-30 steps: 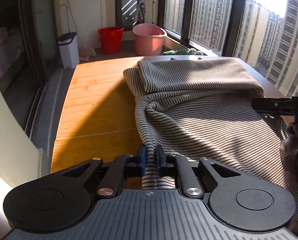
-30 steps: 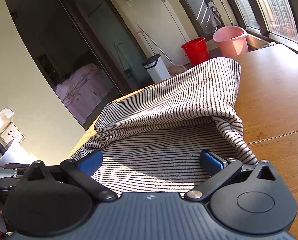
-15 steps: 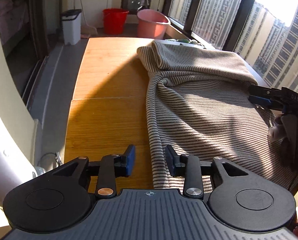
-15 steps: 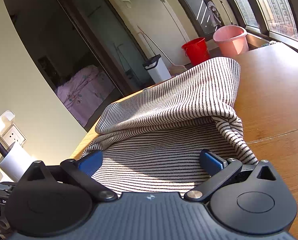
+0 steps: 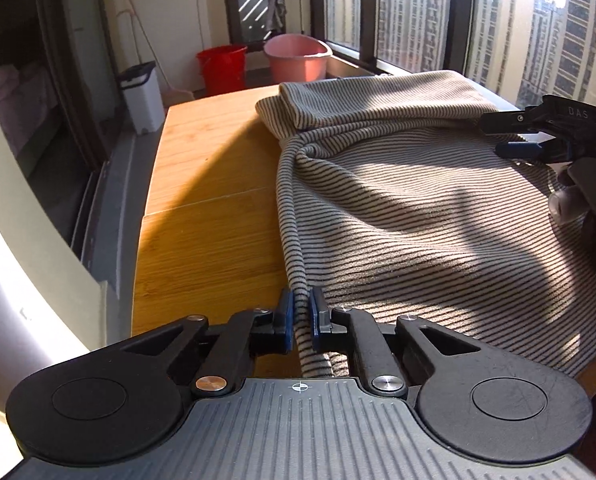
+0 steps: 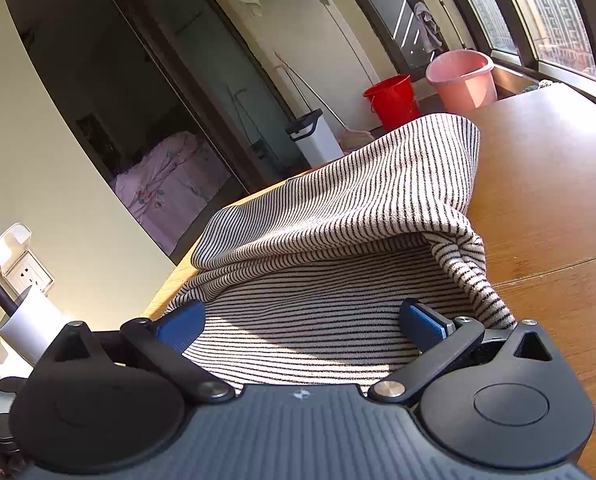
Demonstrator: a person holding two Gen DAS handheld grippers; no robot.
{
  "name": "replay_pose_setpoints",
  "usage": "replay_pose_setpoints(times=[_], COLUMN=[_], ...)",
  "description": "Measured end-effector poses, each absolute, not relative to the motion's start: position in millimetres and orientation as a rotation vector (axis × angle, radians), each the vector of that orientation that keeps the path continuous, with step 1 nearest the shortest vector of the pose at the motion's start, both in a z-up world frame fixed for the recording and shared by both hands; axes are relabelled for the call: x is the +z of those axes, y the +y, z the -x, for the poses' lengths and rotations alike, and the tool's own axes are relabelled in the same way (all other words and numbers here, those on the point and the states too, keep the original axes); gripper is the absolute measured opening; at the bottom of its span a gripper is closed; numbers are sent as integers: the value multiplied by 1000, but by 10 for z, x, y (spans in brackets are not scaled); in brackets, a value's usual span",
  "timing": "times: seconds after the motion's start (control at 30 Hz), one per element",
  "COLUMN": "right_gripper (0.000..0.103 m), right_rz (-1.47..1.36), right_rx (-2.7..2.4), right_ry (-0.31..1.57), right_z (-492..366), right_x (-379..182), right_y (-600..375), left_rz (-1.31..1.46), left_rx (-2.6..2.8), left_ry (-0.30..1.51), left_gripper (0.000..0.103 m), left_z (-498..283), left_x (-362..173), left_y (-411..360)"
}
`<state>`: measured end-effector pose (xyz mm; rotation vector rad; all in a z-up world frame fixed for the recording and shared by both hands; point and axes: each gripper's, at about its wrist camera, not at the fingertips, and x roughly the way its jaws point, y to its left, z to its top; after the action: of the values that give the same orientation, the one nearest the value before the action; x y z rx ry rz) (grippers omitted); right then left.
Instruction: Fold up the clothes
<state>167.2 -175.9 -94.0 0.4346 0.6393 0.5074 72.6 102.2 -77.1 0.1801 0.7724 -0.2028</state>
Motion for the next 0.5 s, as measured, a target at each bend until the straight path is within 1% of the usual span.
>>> replay_pose_setpoints(times=[0.1, 0.2, 0.27, 0.3, 0.37, 0.43, 0.47, 0.5], right_gripper=[103, 103, 103, 103, 103, 103, 103, 103], right_rz=[-430, -397, -353, -331, -285, -232, -216, -219], right_rx=[507, 512, 515, 514, 512, 511, 512, 524], right_ry=[642, 658, 677, 689, 707, 731, 741, 752], right_z=[-1683, -1690, -1703, -1712, -1725, -1715, -1703, -1681], right_x=[-935, -913, -887, -874, -851, -823, -811, -797], right_y=[-1752, -1719, -1663, -1636, -1583, -1516, -1493, -1500], left_rz=[-208, -98, 20, 61, 142, 210, 242, 276], left_rx=[-210, -241, -284, -302, -343, -384, -392, -398], left_ry=[760, 714, 661, 640, 599, 571, 569, 579], left_gripper=[10, 12, 28, 42, 49, 53, 56, 57], left_z=[-709, -783, -890, -954, -1138, -1395, -1531, -1680], left_x=[-738, -522, -324, -267, -187, -187, -212, -261], left_y=[1030, 1105, 1147, 1121, 1040, 899, 833, 777])
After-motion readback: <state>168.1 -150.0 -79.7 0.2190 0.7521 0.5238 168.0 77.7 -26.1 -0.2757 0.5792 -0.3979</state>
